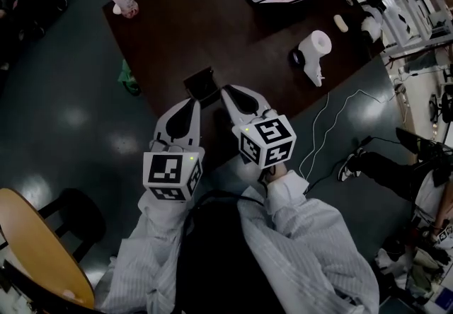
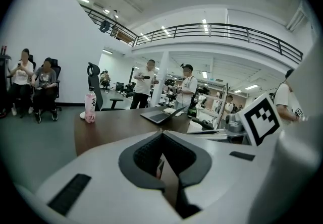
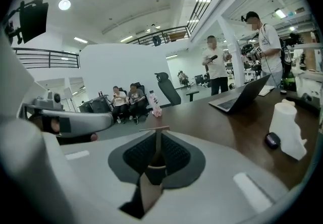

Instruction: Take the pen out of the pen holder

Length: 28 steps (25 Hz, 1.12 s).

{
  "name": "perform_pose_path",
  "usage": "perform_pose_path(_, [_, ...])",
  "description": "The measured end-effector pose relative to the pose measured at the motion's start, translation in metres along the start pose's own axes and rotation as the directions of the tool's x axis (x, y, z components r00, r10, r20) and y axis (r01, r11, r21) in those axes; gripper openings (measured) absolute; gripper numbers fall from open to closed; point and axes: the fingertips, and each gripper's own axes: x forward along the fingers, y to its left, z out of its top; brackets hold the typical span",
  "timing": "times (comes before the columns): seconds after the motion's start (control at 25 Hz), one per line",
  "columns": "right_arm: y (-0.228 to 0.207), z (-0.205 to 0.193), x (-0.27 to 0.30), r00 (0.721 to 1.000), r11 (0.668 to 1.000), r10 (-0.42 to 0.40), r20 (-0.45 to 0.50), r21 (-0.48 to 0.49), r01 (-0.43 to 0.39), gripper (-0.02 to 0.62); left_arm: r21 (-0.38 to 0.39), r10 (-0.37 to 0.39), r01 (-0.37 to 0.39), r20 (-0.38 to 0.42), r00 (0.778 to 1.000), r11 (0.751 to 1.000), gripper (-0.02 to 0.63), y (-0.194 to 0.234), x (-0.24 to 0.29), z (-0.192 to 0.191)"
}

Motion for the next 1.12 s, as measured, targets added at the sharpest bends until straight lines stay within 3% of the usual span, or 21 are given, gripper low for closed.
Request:
perform_pose_path(0.28, [-0.014, -0.026, 0.051, 0.994, 1.000, 0.015, -0.107, 0.002, -0.015, 0.096, -0.013, 0.002, -0.002, -0.027, 1.000, 1.000, 0.003, 0.011, 0.005, -0.010])
perform_pose_path(0.48, [-0.021, -0.041, 0.075, 0.987, 1.000, 0.018, -0.159, 0.003, -0.018, 0.120, -0.031, 0.025, -0.026, -0.036, 0.999, 0.999, 0.003, 0.026, 0.005, -0.015])
perform_pose_path(0.92, [-0.024, -0.049, 0.094, 0.982, 0.999, -0.001, -0.186, -0.044, -0.007, 0.116, -0.053, 0.044, -0.047, -0.041, 0.998, 0.998, 0.003, 0.038, 0.004, -0.019])
perform_pose_path(1.12, [-0.028, -0.045, 0.089, 0.988, 0.998, -0.034, -0.150, -0.054, 0.026, 0.065, -0.052, 0.043, -0.045, -0.037, 0.998, 0.998, 0.003, 0.039, 0.004, -0.018])
